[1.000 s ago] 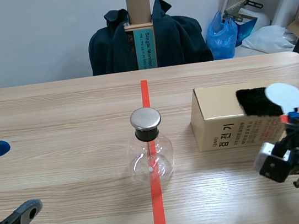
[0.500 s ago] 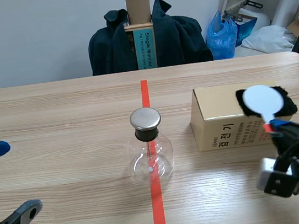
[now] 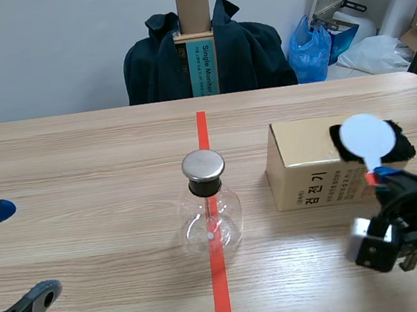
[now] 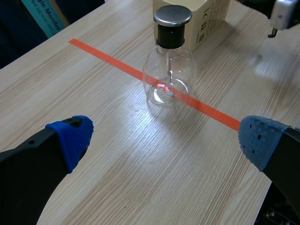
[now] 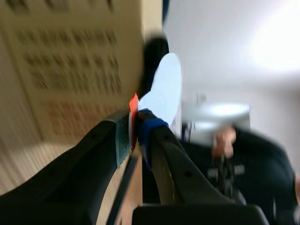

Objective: Do the electroscope experiment.
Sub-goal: 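Rub the plate on the fur, then bring the plate to the electroscope and point at the metal foil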

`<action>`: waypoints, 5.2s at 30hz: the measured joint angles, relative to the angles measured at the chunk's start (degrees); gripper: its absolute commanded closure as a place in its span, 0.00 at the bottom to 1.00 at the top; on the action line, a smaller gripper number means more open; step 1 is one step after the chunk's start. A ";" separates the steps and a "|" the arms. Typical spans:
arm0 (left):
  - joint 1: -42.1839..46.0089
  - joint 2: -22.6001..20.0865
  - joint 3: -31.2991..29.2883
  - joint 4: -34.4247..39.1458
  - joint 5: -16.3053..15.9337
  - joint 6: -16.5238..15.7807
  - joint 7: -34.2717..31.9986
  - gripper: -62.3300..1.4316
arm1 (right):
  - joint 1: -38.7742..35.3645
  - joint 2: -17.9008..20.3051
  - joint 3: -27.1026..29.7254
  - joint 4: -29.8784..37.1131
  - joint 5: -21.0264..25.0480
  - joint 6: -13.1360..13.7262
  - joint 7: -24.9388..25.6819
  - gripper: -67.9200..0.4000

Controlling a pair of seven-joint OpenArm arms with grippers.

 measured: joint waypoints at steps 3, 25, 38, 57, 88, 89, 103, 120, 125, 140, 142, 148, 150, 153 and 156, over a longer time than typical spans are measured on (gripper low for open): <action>0.00 0.00 0.00 0.00 0.00 0.00 0.00 0.00 | 0.11 1.20 1.62 0.00 -0.13 0.61 10.49 0.98; 0.00 0.00 0.00 -0.09 0.02 0.00 0.46 0.00 | -0.07 0.70 1.95 0.07 -2.29 1.05 12.81 0.98; 0.00 0.00 0.00 -0.09 0.00 0.00 0.48 0.00 | -0.37 -0.24 1.31 0.09 -1.97 -0.61 -2.25 0.98; 0.00 0.00 0.00 -0.09 0.02 0.00 0.48 0.00 | -0.37 -0.52 1.57 0.11 -3.04 -0.44 2.27 0.98; 0.00 0.00 0.00 -0.09 0.07 0.00 0.48 0.00 | -3.87 3.32 9.57 11.65 0.24 0.50 4.72 0.98; 0.00 0.00 0.00 -0.09 0.04 0.00 0.48 0.00 | -4.26 3.32 9.57 13.44 1.70 0.48 4.57 0.98; 0.00 0.00 0.00 -0.09 0.20 0.00 0.50 0.00 | -6.73 4.61 9.60 34.05 15.21 0.70 -3.41 0.98; -11.61 0.00 7.78 -12.33 0.44 -0.09 3.91 0.95 | -6.73 5.22 4.35 38.62 17.16 1.11 -4.20 0.98; -22.75 0.74 18.67 -22.14 0.46 -0.09 0.37 0.95 | -6.71 5.38 1.44 40.37 17.14 1.14 -2.03 0.98; -39.43 11.30 37.77 -36.15 3.43 6.49 -1.31 0.95 | -4.35 7.61 -12.57 40.63 10.88 2.03 0.61 0.98; -39.56 11.43 37.94 -36.57 3.43 6.45 -1.36 0.95 | -4.35 7.61 -14.43 40.61 10.43 2.03 0.61 0.98; -39.54 11.43 37.92 -36.61 3.45 7.76 -1.36 0.95 | -4.11 7.61 -19.15 38.73 10.21 2.05 0.61 0.98; -39.52 11.43 37.88 -36.61 3.45 7.74 -1.36 0.95 | -3.61 7.61 -20.48 37.13 9.81 2.01 0.61 0.98; -39.52 11.43 37.88 -36.61 3.45 7.76 -1.38 0.95 | -2.40 7.61 -22.34 33.86 8.44 2.03 0.61 0.98; -39.52 11.43 37.88 -36.61 3.45 7.76 -1.36 0.95 | -1.27 7.61 -23.71 29.62 6.78 2.05 0.68 0.98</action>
